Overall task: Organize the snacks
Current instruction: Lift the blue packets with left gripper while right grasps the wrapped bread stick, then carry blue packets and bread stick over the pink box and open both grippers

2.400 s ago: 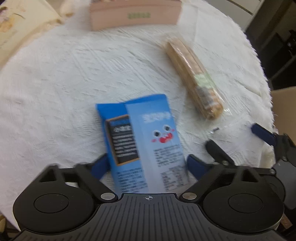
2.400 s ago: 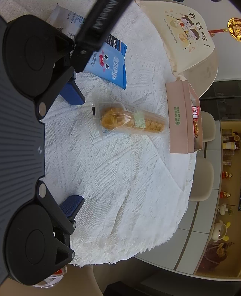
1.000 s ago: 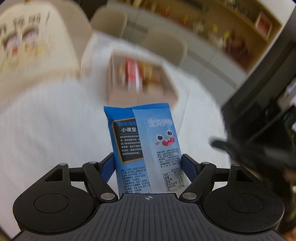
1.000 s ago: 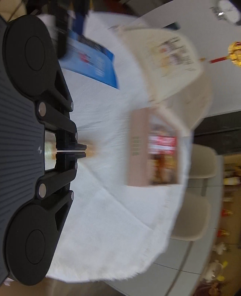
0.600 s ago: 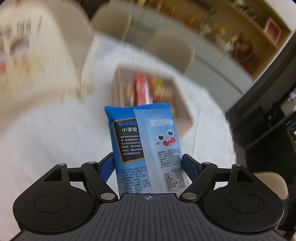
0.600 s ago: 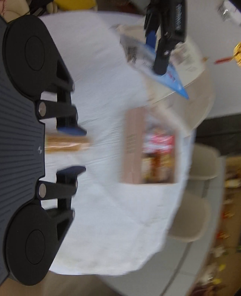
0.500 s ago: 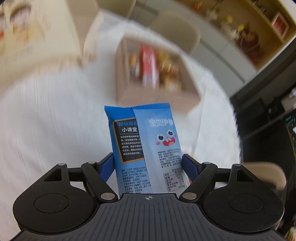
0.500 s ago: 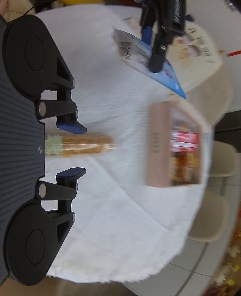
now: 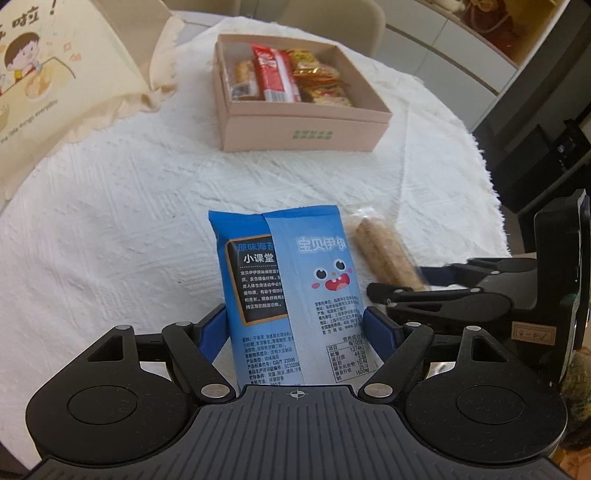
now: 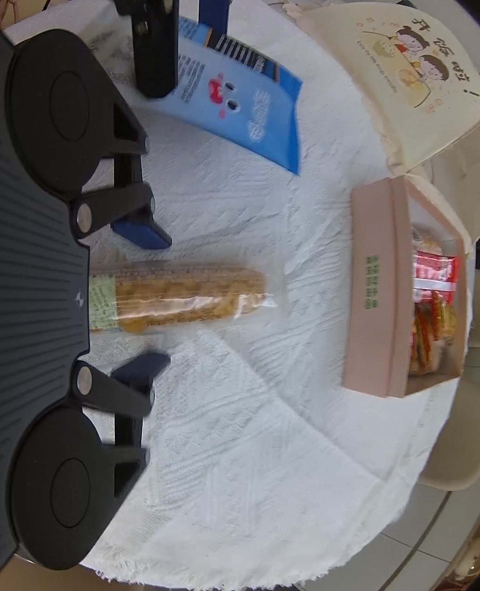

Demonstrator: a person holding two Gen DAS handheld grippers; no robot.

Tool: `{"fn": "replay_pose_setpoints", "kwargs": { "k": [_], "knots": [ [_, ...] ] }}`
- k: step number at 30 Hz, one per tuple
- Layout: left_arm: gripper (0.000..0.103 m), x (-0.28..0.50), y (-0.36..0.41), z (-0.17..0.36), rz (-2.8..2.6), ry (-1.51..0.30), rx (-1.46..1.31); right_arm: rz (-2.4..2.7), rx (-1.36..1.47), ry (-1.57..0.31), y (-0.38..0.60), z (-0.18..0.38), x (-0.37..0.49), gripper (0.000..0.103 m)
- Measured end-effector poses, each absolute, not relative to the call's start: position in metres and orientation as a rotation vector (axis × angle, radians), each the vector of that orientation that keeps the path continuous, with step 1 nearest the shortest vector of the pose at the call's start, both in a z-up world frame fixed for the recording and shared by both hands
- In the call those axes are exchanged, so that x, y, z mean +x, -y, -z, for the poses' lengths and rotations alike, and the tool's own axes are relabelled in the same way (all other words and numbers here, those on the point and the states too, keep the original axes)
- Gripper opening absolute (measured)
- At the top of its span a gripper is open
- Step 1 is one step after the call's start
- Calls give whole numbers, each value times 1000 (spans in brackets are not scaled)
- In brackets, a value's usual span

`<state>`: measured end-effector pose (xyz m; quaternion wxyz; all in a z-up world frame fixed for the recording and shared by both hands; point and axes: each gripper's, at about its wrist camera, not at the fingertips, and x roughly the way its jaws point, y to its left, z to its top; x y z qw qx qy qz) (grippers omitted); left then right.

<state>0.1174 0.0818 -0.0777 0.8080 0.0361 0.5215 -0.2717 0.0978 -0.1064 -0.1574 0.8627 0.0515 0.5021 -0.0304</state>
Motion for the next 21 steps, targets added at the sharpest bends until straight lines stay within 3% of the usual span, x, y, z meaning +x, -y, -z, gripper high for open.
{"fn": "replay_pose_setpoints", "kwargs": {
  "k": [1,2,11,21],
  "knots": [
    [83,116,-80,75,579,-1106,82,55,99,-1045,104,155,95,30],
    [83,113,-79,73,575,-1100,84,46,86,-1039,103,153,92,29],
    [83,91,-67,58,569,-1061,111,-14,130,-961,115,117,54,27],
    [83,112,-49,24,640,-976,108,11,199,-649,150,4,21,27]
  ]
}}
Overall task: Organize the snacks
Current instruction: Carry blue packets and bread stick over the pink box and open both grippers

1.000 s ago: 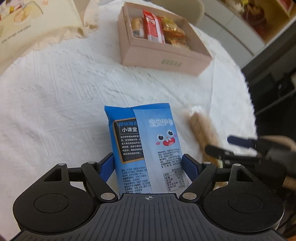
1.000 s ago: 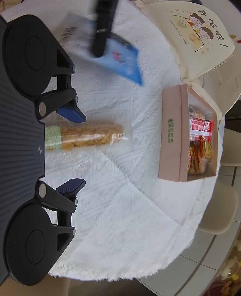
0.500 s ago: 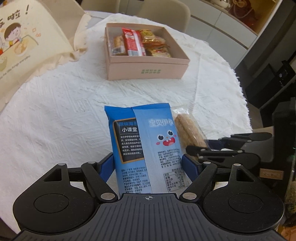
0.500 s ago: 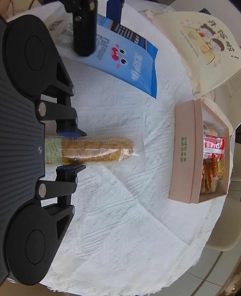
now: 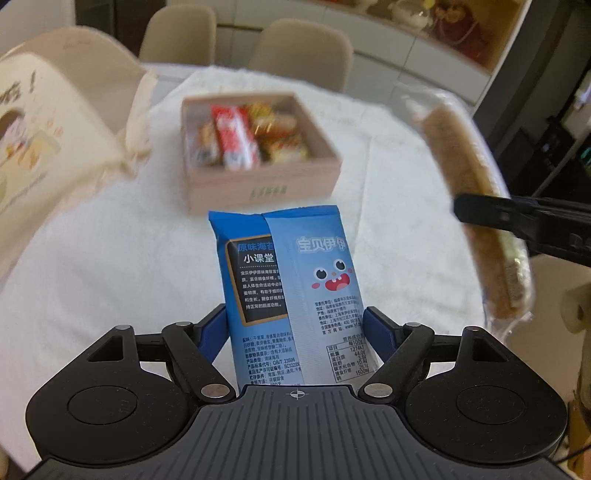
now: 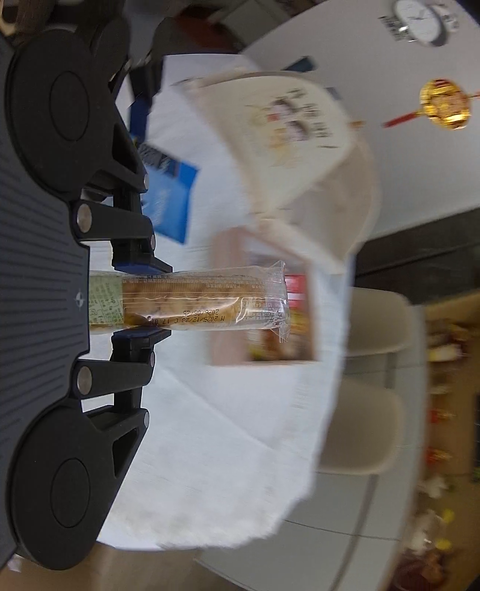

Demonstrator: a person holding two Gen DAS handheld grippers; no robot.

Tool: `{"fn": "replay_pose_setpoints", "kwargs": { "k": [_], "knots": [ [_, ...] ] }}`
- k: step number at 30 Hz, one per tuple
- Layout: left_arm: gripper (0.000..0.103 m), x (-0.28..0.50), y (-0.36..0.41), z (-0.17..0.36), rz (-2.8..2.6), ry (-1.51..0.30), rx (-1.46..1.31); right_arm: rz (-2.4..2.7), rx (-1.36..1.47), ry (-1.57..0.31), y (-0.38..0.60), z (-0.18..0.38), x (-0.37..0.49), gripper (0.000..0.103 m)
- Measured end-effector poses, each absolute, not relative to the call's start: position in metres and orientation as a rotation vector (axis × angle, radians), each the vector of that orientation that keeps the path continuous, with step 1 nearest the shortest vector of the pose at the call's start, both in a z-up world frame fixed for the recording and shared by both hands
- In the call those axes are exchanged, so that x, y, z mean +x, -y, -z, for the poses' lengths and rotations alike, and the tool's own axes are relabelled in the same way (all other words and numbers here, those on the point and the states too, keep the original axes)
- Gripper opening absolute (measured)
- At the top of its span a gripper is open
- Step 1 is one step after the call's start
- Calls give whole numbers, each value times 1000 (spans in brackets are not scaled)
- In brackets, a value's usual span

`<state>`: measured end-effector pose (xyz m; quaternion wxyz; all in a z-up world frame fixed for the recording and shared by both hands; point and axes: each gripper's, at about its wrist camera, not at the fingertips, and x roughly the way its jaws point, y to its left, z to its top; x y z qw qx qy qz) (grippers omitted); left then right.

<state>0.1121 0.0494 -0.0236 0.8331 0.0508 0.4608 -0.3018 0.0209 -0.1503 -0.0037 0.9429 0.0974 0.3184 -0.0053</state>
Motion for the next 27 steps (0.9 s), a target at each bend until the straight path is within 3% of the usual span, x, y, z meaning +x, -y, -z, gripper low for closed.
{"fn": "replay_pose_setpoints", "kwargs": {
  "k": [8,11,15,19,25,27],
  "knots": [
    [84,242,-43,-53,640,-775,-122,90,182,-532,169,-45,34,27],
    [84,304,-28,-29,693,-865,-243,114,185,-544,170,-48,51,27],
    [73,368,-4,56,654,-1027,-285,158,181,-589,168,-44,83,27],
    [69,370,-22,68,689,-975,-409,169,188,-637,170,-41,119,27],
    [69,331,-60,58,669,-908,-320,75,336,-646,184,-40,214,28],
    [69,314,-74,60,663,-890,-307,24,421,-674,189,-25,254,33]
  ]
}}
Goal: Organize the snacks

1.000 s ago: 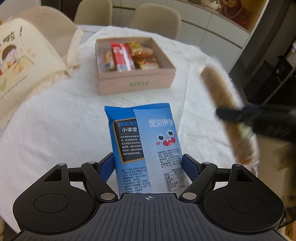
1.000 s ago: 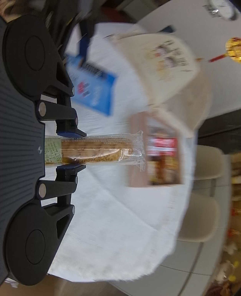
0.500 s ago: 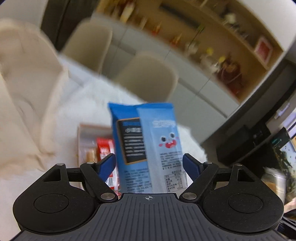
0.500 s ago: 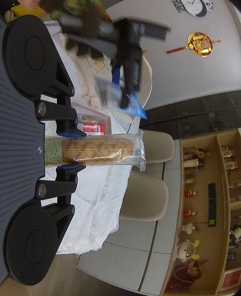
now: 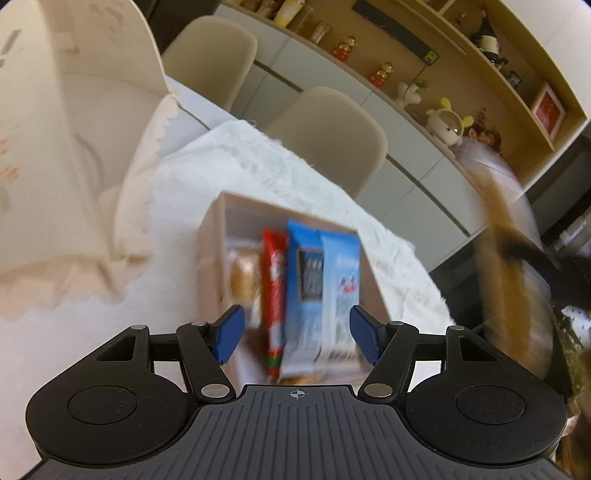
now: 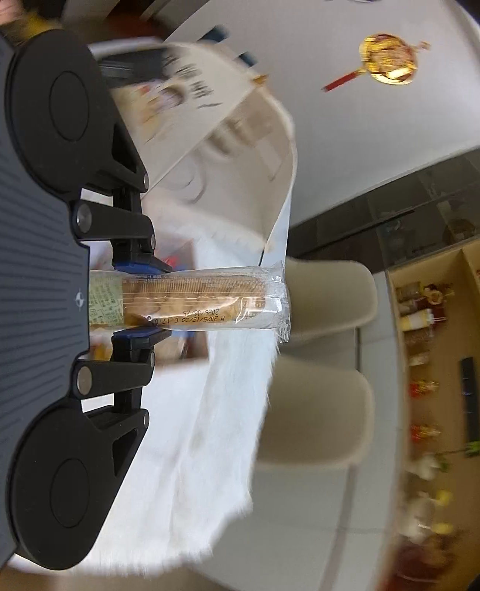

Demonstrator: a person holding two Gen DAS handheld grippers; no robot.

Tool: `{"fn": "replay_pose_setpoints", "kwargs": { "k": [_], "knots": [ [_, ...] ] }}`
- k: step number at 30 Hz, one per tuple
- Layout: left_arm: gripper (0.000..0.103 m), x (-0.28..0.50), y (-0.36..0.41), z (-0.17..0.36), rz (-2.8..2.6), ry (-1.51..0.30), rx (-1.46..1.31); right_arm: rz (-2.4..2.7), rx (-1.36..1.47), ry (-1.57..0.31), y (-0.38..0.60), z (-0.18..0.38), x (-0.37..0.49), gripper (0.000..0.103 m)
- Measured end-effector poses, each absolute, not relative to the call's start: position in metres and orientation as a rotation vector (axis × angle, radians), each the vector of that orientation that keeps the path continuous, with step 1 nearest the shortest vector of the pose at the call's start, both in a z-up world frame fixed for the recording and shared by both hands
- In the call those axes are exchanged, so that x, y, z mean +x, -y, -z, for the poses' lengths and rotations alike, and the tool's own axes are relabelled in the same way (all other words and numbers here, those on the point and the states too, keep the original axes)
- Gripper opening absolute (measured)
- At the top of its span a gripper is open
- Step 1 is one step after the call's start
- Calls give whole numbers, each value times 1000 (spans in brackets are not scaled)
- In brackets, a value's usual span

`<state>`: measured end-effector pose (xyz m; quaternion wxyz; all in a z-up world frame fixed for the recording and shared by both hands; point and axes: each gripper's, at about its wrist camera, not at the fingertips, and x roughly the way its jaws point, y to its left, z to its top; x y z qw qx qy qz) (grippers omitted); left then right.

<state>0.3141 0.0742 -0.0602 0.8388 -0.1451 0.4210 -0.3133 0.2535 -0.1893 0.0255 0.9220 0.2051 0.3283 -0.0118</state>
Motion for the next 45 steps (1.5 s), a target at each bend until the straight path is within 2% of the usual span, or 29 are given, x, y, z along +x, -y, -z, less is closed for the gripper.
{"fn": "replay_pose_setpoints", "kwargs": {
  "k": [3,7,8,10,12,19,20,23,24,25,26,30,45],
  "knots": [
    [68,288,-85,73,629,-864,-247,64,438,-727,187,5,290,35],
    [67,252,-87,98,622,-887,-175,67,407,-757,176,34,267,37],
    [66,243,-86,104,624,-894,-170,75,385,-760,172,42,254,40],
    [64,221,-84,117,602,-897,-152,110,328,-761,161,61,224,60],
    [62,198,-82,127,566,-886,-138,152,271,-758,148,84,190,66],
    [61,131,-78,151,533,-790,-45,199,172,-846,117,176,118,67],
    [61,125,-76,153,529,-760,-20,206,137,-800,112,180,110,67],
    [61,115,-70,157,507,-715,24,242,59,-752,100,188,101,77],
    [61,113,-67,158,494,-700,31,262,56,-737,100,189,99,84],
    [61,109,-66,160,484,-683,39,294,56,-729,99,191,97,96],
    [61,104,-63,163,474,-652,61,334,61,-728,101,193,95,102],
    [62,93,-50,166,450,-600,199,355,183,-700,121,195,81,103],
    [62,101,-56,167,459,-621,137,419,161,-614,107,203,67,103]
  ]
}}
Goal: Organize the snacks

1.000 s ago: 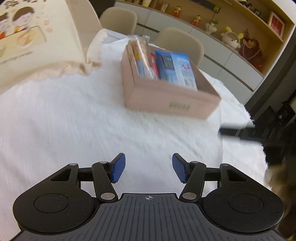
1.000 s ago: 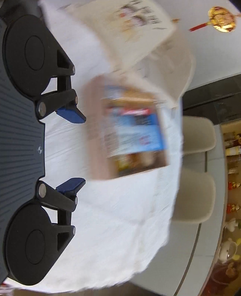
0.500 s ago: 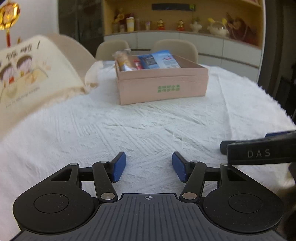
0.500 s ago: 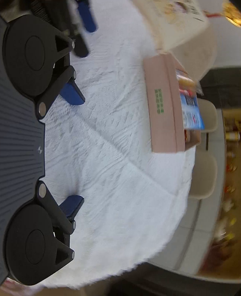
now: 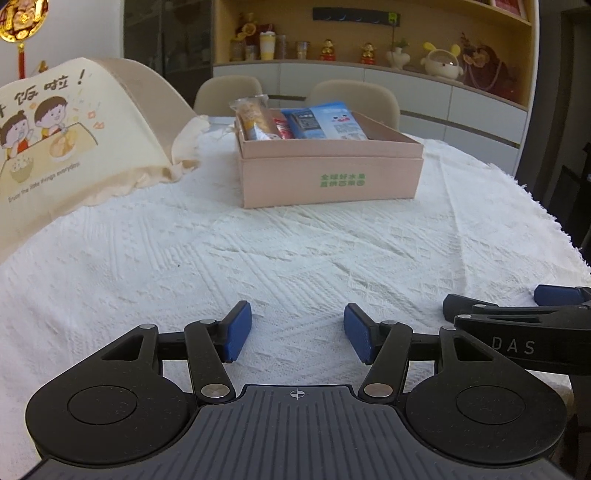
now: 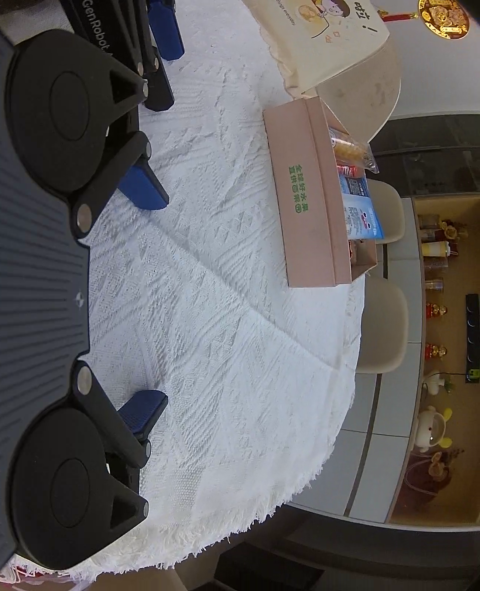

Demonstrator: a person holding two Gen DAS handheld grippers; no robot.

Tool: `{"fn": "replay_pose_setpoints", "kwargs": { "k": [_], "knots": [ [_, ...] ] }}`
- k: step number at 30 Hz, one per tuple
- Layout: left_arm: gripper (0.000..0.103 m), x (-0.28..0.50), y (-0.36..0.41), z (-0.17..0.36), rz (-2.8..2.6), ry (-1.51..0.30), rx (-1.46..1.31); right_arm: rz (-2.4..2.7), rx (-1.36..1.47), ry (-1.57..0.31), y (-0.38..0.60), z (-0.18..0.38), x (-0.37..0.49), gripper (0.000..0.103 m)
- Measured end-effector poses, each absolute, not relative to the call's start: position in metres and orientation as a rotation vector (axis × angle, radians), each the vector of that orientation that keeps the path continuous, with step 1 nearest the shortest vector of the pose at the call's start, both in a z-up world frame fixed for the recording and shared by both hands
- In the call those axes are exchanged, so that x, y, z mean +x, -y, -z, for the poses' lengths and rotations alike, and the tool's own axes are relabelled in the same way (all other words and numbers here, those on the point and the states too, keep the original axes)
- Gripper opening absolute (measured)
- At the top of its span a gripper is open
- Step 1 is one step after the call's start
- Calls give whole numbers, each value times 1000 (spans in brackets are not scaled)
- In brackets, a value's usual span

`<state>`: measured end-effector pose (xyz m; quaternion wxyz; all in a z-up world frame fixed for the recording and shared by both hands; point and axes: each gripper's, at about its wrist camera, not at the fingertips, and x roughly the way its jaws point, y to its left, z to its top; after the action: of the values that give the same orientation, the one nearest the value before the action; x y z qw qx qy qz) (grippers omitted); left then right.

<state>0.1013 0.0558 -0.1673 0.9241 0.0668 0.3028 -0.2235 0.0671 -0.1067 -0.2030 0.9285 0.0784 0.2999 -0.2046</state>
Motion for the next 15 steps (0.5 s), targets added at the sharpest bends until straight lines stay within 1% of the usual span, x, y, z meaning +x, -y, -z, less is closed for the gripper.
{"fn": "replay_pose_setpoints", "kwargs": {
  "k": [15],
  "knots": [
    [62,101,-55,167,458,-626,139,419,161,-614,106,203,67,103]
  ]
}}
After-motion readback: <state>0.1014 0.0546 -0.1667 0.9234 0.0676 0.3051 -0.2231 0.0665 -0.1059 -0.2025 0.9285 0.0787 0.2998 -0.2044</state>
